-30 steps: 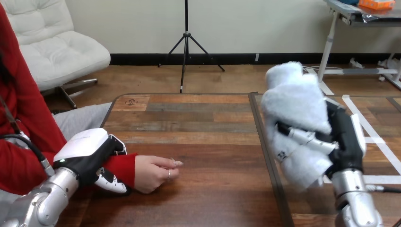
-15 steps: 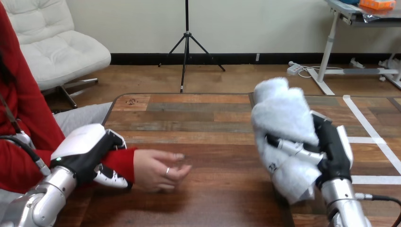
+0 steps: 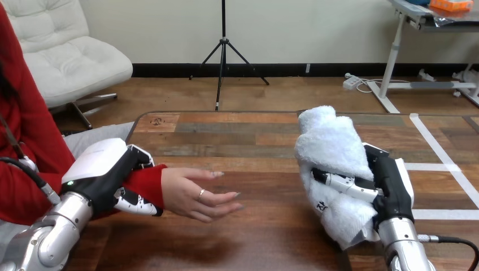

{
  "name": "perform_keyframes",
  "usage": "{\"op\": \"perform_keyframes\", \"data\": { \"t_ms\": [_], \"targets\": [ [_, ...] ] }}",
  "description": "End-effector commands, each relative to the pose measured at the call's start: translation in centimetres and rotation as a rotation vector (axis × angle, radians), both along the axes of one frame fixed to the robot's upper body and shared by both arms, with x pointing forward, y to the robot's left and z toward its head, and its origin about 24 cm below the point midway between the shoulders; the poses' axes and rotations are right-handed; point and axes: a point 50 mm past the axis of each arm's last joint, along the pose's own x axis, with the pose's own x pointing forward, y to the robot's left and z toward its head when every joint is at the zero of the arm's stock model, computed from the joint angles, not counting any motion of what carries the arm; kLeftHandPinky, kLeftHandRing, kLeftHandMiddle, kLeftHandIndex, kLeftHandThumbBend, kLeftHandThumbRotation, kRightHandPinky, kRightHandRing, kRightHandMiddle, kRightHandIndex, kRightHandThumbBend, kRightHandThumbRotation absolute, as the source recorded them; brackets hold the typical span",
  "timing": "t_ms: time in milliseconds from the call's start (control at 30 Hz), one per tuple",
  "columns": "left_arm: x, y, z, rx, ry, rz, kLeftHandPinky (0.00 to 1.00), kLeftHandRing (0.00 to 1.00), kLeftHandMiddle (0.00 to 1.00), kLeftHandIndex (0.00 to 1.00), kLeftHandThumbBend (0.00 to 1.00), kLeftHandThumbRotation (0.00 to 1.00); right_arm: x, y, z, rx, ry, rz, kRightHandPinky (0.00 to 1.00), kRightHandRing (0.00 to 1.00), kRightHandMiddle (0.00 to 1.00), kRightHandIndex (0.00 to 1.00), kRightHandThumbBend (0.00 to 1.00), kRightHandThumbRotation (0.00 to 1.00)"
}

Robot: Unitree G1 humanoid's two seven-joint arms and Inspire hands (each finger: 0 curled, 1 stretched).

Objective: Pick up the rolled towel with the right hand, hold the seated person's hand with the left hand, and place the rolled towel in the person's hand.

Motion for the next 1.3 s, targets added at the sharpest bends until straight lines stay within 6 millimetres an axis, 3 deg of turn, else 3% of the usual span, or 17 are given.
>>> {"op": "perform_keyframes", "data": {
  "t_ms": [0, 900, 1267],
  "targets": [
    [1.7, -1.8, 7.0, -0.096, -0.33, -0.069, 0.26, 0.31, 0.36, 0.36, 0.74, 0.0, 4.2, 1.6, 4.8, 0.001, -0.162, 0.038, 0.35, 0.38, 0.42, 0.43, 0.82, 0.0],
    [1.2, -3.0, 8.8, -0.129, -0.413, -0.113, 0.29, 0.33, 0.38, 0.37, 0.76, 0.0, 6.3, 2.5, 5.6, 0.04, -0.106, 0.041, 0.32, 0.36, 0.42, 0.43, 0.8, 0.0],
    [1.1, -3.2, 9.2, -0.15, -0.431, -0.13, 0.29, 0.33, 0.37, 0.37, 0.75, 0.0, 8.0, 4.2, 7.1, -0.017, -0.091, 0.063, 0.31, 0.35, 0.42, 0.44, 0.79, 0.0]
  ]
}}
